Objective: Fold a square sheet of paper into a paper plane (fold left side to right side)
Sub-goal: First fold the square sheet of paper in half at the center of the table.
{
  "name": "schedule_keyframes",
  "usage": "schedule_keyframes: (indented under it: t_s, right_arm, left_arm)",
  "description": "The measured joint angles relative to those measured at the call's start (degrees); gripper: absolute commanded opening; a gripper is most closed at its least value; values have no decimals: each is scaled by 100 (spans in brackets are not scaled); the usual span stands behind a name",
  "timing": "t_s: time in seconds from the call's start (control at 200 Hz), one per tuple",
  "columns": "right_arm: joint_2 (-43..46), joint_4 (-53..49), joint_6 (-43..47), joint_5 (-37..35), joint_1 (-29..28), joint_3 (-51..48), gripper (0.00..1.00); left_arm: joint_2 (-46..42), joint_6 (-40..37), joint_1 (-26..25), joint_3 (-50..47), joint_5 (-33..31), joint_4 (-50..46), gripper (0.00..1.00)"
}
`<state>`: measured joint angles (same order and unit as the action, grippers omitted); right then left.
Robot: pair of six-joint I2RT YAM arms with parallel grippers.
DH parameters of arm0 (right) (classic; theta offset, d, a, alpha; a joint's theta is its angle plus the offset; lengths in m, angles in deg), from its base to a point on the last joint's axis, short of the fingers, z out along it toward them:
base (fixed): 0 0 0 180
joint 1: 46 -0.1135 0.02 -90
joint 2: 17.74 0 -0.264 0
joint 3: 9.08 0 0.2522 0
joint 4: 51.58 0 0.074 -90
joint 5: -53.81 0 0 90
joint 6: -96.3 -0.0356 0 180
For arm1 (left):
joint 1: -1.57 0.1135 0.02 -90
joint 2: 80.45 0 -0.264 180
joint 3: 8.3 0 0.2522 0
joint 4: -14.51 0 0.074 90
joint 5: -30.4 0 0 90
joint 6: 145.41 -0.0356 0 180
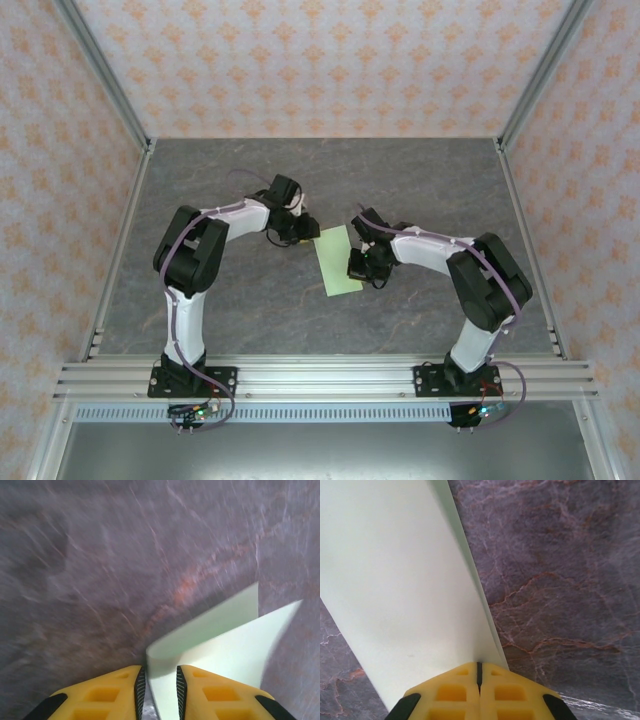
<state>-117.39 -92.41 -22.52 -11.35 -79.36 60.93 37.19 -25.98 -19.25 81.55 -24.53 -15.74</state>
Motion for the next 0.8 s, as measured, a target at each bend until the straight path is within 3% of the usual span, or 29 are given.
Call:
schedule_keyframes:
  t_s: [0.22, 0.41, 0.595, 0.796]
  right_arm:
    - [0, 4, -2, 2, 0, 0, 7]
    - [-7, 4, 0, 2, 0, 0, 7]
    - [-33, -33, 17, 2, 0, 39, 7]
    - [-52, -70, 42, 4, 0, 76, 7]
  left_arm:
    - [-282, -35, 249, -245, -13, 219, 24]
    - [-654, 157, -33, -632, 330, 654, 22]
    - [-389, 221, -428, -485, 468, 820, 21]
    - [44, 214, -358, -225, 310, 776, 21]
